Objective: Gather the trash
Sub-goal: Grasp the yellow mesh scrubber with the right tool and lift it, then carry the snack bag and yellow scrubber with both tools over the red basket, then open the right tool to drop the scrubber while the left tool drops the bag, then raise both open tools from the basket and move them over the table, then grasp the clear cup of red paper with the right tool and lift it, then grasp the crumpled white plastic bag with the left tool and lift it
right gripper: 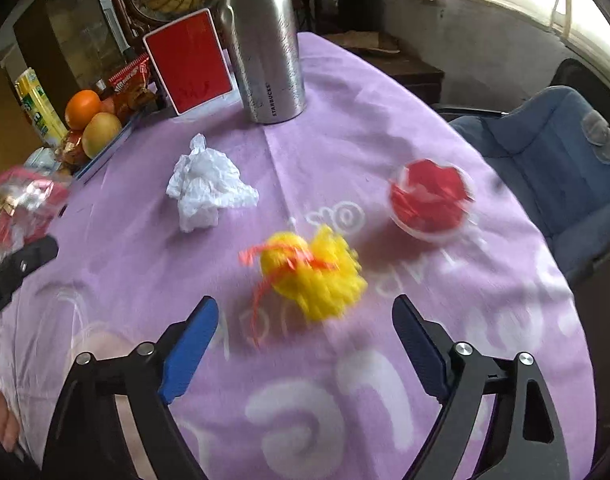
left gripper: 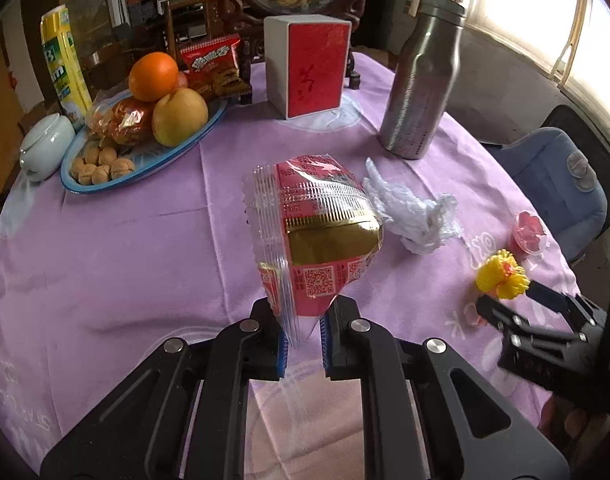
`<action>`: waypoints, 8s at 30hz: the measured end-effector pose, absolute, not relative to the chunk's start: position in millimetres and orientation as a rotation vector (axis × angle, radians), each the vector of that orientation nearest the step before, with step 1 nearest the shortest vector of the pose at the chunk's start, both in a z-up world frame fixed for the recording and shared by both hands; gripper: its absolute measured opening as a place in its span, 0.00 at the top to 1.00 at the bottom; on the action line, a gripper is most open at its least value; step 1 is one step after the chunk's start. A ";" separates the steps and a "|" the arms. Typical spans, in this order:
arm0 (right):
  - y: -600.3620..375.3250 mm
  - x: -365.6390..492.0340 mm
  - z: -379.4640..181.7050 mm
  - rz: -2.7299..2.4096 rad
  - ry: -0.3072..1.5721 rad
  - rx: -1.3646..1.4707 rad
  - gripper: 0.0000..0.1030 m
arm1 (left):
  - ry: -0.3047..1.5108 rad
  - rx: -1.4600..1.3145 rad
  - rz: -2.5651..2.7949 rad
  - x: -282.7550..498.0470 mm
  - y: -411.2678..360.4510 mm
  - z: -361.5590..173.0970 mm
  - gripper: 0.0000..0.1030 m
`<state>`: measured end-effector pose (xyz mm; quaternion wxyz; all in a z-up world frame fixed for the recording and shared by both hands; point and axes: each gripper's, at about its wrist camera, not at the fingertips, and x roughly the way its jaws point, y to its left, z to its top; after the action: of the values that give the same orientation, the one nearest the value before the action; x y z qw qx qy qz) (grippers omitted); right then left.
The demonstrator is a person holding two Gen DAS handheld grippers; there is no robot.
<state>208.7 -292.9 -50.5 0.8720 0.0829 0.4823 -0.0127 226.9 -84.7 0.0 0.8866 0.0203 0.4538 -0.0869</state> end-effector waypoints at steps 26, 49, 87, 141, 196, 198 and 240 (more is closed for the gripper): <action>-343.8 -48.4 -21.0 -0.093 0.852 0.344 0.68 | 0.855 0.113 -0.507 125.0 -158.8 46.7 0.87; -436.5 -216.7 -61.1 -0.250 0.751 0.571 0.68 | 0.916 0.459 -0.996 -91.8 -304.0 -8.4 0.87; -540.1 -297.8 -274.5 -0.507 1.007 0.873 0.67 | 1.217 0.944 -1.040 -187.8 -476.3 -261.0 0.86; -559.8 -318.2 -224.9 -0.632 0.860 0.962 0.31 | 1.096 0.863 -1.151 -205.5 -442.5 -175.7 0.30; -366.2 50.7 67.8 -0.168 0.751 0.274 0.13 | 0.944 0.020 -0.557 181.7 -160.1 58.9 0.19; -362.0 75.7 63.2 -0.146 0.763 0.248 0.13 | 0.957 0.020 -0.534 199.8 -159.0 52.3 0.19; -329.1 156.9 -6.7 -0.153 0.887 0.039 0.45 | 1.039 0.221 -0.406 247.3 -190.9 -5.8 0.83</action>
<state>156.9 -329.1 -6.7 0.9003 0.0190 0.4286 -0.0739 247.3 -190.9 -5.8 0.8427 0.1049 0.4919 -0.1923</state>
